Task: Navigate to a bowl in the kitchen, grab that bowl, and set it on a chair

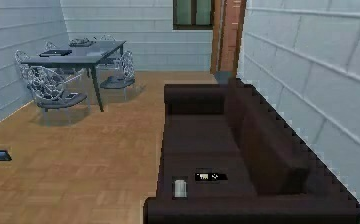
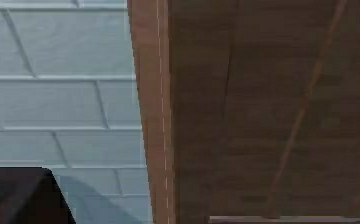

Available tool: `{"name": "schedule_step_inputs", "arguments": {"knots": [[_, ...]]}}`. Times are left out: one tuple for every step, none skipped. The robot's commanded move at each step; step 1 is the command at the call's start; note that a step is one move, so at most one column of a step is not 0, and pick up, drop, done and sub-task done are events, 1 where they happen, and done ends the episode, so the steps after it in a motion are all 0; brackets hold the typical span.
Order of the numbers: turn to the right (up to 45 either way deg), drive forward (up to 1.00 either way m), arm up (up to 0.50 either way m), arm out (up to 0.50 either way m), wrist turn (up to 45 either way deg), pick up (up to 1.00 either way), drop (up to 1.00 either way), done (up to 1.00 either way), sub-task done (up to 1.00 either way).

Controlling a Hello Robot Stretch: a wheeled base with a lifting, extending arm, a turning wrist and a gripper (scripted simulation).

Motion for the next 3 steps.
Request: {"name": "schedule_step_inputs", "arguments": {"knots": [[-45.0,0.0,0.0,0.0,0.0,0.0,0.0,0.0,0.0],[0.0,0.4,0.0,0.0,0.0,0.0,0.0,0.0,0.0],[39.0,0.0,0.0,0.0,0.0,0.0,0.0,0.0,0.0]]}}
